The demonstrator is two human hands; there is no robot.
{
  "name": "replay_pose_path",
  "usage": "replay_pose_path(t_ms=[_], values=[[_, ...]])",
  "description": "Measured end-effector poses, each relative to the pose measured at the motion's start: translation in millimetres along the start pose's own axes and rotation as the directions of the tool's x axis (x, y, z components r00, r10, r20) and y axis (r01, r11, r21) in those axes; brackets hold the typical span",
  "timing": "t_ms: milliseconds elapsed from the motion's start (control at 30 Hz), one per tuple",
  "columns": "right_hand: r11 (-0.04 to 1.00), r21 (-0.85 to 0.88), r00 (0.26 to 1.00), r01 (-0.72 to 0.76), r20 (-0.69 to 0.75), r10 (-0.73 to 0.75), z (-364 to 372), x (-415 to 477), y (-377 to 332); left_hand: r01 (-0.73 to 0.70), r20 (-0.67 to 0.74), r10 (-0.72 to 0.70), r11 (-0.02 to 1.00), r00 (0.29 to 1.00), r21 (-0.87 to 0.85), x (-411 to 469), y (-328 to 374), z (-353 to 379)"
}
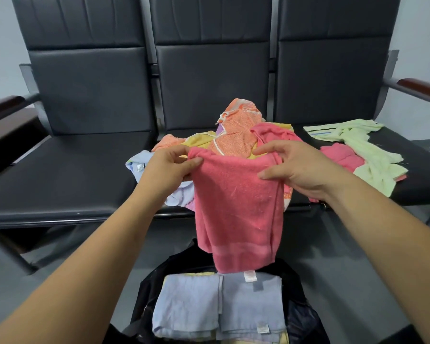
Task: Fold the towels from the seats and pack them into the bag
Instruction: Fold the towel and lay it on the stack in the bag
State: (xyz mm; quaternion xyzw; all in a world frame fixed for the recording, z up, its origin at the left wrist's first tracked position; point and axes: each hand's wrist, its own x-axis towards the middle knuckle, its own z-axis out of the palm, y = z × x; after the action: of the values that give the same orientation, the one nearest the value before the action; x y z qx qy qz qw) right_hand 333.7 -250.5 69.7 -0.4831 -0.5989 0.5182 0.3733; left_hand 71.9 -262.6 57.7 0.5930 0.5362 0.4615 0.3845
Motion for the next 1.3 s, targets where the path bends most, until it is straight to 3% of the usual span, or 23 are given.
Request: replay_pose_path(t_ms=[67,167,233,300,433,667,733,800,900,1000,1067,1167,1300], values=[[0.962,-0.273,0.991,0.026,-0.119,-0.061,1.9,-1.2,-2.0,0.023,-0.011,-0.022,0.999,1.000,0.027,2.9,-0.2,0.0],[0.931,-0.359,0.978,0.058,-0.169,-0.126,-0.5,-0.7,0.3,0.069,-0.020,-0.069,0.997,0.997,-0.020,4.4,-1.6,0.8],[0.958,-0.281,0.979,0.051,-0.174,-0.103,-0.9,-0.5,3.6,0.108,0.010,-0.108,0.985,0.994,-0.137,2.2,-0.7,0.8],[0.996,-0.095,0.979,0.006,-0.204,-0.025,-0.3,0.7,6.2,0.127,0.087,-0.108,0.962,0.990,-0.243,0.0,0.8,0.0],[0.978,0.208,0.972,-0.020,-0.225,0.068,-2.0,4.7,6.5,0.072,0.156,-0.040,0.977,0.987,-0.200,0.7,0.6,-4.5],[0.969,0.248,0.984,0.015,-0.177,0.031,-1.3,7.1,6.7,0.046,0.028,-0.043,0.991,0.999,-0.126,0.1,-4.7,0.6],[0.987,0.158,0.991,0.038,-0.131,-0.018,-2.5,5.9,6.3,0.045,-0.012,-0.048,0.989,0.999,-0.142,0.7,-5.1,1.4],[0.995,-0.076,0.984,0.060,-0.161,-0.072,-2.9,3.9,3.4,0.043,-0.044,-0.052,0.981,0.998,-0.187,1.5,-4.3,1.4],[0.899,-0.434,0.951,0.060,-0.250,-0.184,-2.2,0.0,-1.8,0.023,-0.036,-0.035,0.961,0.999,-0.275,1.5,-2.8,2.4],[0.841,-0.528,0.927,0.116,-0.247,-0.283,-0.2,-2.6,-2.7,-0.035,-0.007,0.034,0.955,0.999,-0.294,0.5,-2.5,6.2],[0.881,-0.446,0.911,0.160,-0.278,-0.306,0.1,-0.9,-0.1,-0.092,0.016,0.101,0.953,0.995,-0.288,-1.5,-0.6,8.4],[0.968,-0.111,0.908,0.225,-0.335,-0.250,-2.7,1.4,0.6,-0.167,0.015,0.183,0.926,0.983,-0.339,-2.3,3.4,6.8],[0.936,0.248,0.950,0.251,-0.251,-0.188,-4.9,2.9,2.4,-0.256,0.017,0.264,0.948,0.964,-0.189,-1.3,4.5,5.1]])
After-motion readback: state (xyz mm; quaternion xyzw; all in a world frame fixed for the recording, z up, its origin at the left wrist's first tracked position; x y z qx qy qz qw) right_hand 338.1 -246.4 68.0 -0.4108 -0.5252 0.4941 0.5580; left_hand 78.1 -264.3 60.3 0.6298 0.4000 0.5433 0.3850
